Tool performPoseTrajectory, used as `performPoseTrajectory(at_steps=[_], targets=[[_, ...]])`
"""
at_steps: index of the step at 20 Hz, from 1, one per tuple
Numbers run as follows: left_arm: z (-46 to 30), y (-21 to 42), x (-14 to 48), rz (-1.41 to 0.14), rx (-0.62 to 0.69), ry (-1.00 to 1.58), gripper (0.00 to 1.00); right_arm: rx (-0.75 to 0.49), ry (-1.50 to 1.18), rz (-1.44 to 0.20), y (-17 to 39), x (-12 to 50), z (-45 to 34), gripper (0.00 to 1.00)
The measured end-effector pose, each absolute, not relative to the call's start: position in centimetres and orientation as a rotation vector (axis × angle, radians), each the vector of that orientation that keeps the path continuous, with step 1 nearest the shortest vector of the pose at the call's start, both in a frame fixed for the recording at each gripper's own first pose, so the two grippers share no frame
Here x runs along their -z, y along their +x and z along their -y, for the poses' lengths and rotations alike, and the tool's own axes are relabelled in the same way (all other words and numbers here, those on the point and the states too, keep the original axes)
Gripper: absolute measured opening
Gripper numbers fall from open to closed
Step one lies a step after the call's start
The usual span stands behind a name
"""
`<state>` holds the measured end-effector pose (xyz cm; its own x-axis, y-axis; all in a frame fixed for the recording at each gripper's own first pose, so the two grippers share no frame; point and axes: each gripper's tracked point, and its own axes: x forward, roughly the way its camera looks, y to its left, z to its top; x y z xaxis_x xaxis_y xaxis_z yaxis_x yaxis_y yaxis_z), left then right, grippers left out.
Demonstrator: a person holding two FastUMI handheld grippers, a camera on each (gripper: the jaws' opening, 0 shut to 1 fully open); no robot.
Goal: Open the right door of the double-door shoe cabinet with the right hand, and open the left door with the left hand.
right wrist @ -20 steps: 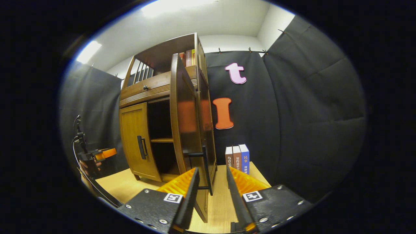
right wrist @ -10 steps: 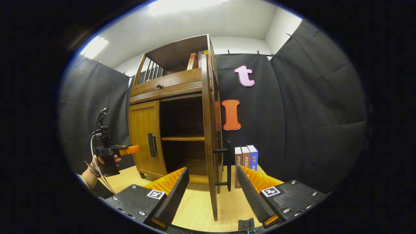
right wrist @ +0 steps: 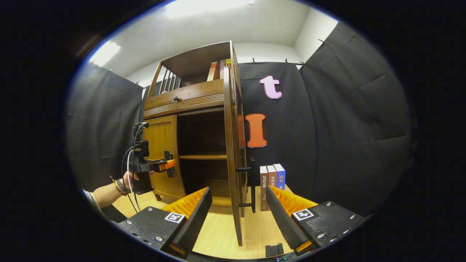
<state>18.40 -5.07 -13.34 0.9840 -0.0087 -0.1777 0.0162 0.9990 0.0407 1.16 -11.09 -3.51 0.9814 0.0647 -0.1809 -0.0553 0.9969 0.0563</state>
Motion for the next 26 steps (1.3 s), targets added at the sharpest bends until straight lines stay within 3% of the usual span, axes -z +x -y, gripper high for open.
performPoseTrajectory(at_steps=[3, 5, 12, 14, 18, 26], targets=[[5.0, 19.1, 14.1, -0.201, 0.01, 0.046, 0.93, -0.061, 0.045, -0.185, 0.8, 3.2, 11.1, 0.92], [4.6, 19.5, 14.3, -0.207, -0.001, 0.042, 1.0, -0.059, 0.039, -0.183, 0.8, 3.0, 11.1, 0.92], [5.5, 19.5, 14.5, -0.248, 0.04, 0.028, 0.43, -0.05, 0.034, -0.197, 0.6, 3.4, 10.9, 0.92], [5.5, 19.2, 14.4, -0.252, 0.032, 0.026, 0.33, -0.052, 0.026, -0.203, 0.4, 3.4, 10.8, 0.92], [5.3, 16.1, 13.6, -0.288, -0.004, 0.046, 0.34, -0.051, 0.008, -0.215, 0.1, 3.8, 10.6, 0.92], [2.7, 7.5, 10.4, -0.284, 0.071, 0.039, 0.35, -0.061, 0.025, -0.208, -0.1, 3.4, 9.7, 0.92]])
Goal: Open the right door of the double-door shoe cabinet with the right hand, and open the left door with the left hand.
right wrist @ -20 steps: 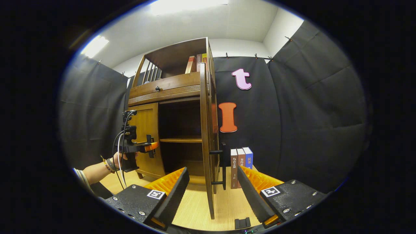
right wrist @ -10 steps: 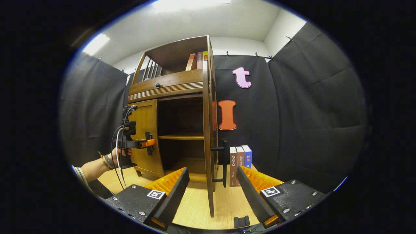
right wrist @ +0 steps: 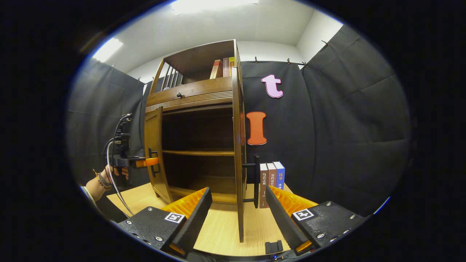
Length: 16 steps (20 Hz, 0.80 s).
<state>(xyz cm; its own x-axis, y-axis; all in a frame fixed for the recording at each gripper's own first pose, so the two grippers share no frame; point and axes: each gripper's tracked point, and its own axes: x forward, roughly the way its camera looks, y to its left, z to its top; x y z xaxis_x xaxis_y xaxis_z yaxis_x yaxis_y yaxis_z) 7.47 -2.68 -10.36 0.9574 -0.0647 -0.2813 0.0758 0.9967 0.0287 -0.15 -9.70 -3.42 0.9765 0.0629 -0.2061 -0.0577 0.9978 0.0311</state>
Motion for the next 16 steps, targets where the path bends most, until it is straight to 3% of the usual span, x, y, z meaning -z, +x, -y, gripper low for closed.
performPoseTrajectory(at_steps=[5, 6, 13, 16], targets=[[-1.3, 2.2, 8.2, -0.239, 0.025, 0.055, 0.32, -0.075, 0.0, -0.205, -0.2, 3.0, 8.3, 0.92], [-2.4, 1.0, 7.7, -0.229, 0.013, 0.06, 0.36, -0.078, -0.006, -0.206, 0.0, 3.0, 8.0, 0.92], [-10.0, -3.2, 6.3, -0.198, -0.064, 0.054, 0.28, -0.112, 0.005, -0.194, 0.4, 2.7, 6.2, 0.92], [-14.0, -4.1, 6.0, -0.183, -0.126, 0.06, 0.18, -0.11, -0.001, -0.201, 0.3, 2.9, 6.1, 0.92]])
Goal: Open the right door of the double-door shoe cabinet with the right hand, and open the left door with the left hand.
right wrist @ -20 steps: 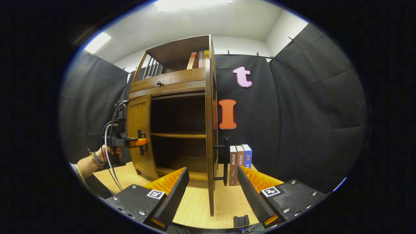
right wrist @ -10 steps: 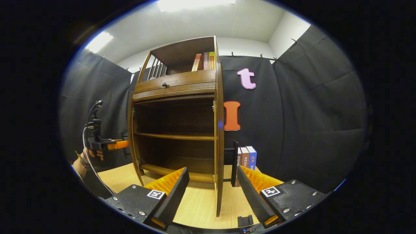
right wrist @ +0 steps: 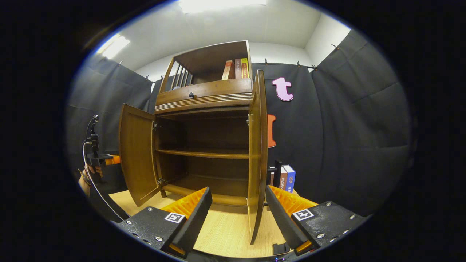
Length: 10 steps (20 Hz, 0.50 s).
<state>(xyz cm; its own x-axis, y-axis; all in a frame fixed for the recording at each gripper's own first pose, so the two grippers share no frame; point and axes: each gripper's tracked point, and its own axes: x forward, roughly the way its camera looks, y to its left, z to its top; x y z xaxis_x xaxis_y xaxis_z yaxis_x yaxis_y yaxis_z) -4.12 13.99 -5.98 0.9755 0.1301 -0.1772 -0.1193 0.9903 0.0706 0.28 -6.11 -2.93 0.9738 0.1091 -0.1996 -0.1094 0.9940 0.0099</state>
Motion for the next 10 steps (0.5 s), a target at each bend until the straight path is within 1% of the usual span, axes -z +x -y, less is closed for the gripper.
performPoseTrajectory(at_steps=[1, 2, 3, 5, 10], targets=[[-15.4, -4.3, 5.9, -0.179, -0.134, 0.059, 0.19, -0.109, -0.003, -0.204, 0.3, 3.0, 6.1, 0.92], [-16.6, -4.6, 5.8, -0.179, -0.138, 0.06, 0.14, -0.108, -0.006, -0.208, 0.3, 3.2, 6.0, 0.92], [-17.1, -4.6, 5.6, -0.175, -0.11, 0.039, 0.11, -0.104, -0.008, -0.21, 0.3, 3.3, 6.0, 0.92], [-18.3, -4.6, 5.5, -0.172, -0.067, 0.01, 0.11, -0.099, -0.009, -0.214, 0.4, 3.6, 5.9, 0.92], [-20.9, -4.4, 5.9, -0.189, 0.024, 0.07, 0.11, -0.091, 0.002, -0.223, 0.3, 3.7, 6.2, 0.92]])
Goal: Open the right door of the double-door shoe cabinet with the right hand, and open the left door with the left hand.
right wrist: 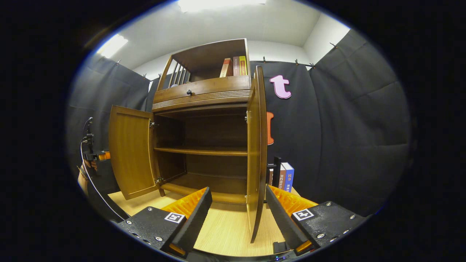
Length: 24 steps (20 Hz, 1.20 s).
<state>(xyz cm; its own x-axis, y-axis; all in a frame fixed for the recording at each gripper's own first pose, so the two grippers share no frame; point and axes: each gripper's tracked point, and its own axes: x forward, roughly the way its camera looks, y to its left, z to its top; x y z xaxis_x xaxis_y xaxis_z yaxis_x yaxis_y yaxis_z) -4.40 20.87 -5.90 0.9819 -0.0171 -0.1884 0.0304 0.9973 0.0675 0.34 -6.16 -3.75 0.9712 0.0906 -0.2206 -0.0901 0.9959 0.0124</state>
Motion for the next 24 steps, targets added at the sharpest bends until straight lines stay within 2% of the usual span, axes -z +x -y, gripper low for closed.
performPoseTrajectory(at_steps=[1, 2, 3, 5, 10, 14, 15, 19, 20, 21, 22, 24], targets=[[-21.4, -4.3, 5.9, -0.19, 0.042, 0.062, 0.2, -0.088, 0.002, -0.225, 0.5, 3.9, 6.3, 0.92], [-21.8, -4.2, 5.8, -0.184, 0.05, 0.046, 0.11, -0.087, 0.005, -0.225, 0.6, 3.9, 6.2, 0.92], [-22.1, -4.1, 5.7, -0.176, 0.056, 0.031, 0.11, -0.088, 0.011, -0.224, 0.6, 4.0, 6.2, 0.92], [-22.2, -4.1, 5.6, -0.162, 0.078, 0.032, 0.17, -0.092, 0.023, -0.226, 0.7, 4.1, 5.9, 0.92], [-22.3, -5.3, 6.1, -0.171, 0.084, 0.052, 0.16, -0.091, -0.005, -0.238, 0.9, 4.6, 5.9, 0.92], [-22.3, -9.7, 4.2, -0.12, -0.001, 0.042, 0.16, -0.102, 0.006, -0.225, 1.2, 4.3, 5.7, 0.92], [-21.6, -10.4, 3.0, -0.096, -0.019, 0.053, 0.12, -0.1, 0.007, -0.223, 1.2, 4.3, 5.9, 0.92], [-18.5, -10.5, 1.6, -0.08, -0.076, 0.032, 0.12, -0.092, 0.019, -0.218, 1.2, 4.2, 6.4, 0.92], [-18.2, -10.5, 2.0, -0.094, -0.106, 0.007, 0.19, -0.096, 0.024, -0.215, 1.1, 4.0, 6.2, 0.92], [-18.0, -10.3, 2.3, -0.105, -0.136, -0.015, 0.16, -0.101, 0.026, -0.208, 0.9, 3.7, 6.2, 0.92], [-18.2, -10.0, 2.4, -0.114, -0.163, -0.026, 0.24, -0.105, 0.025, -0.203, 0.7, 3.5, 6.1, 0.92], [-18.7, -9.4, 2.8, -0.13, -0.195, -0.026, 0.3, -0.109, 0.014, -0.198, 0.4, 3.2, 6.1, 0.92]])
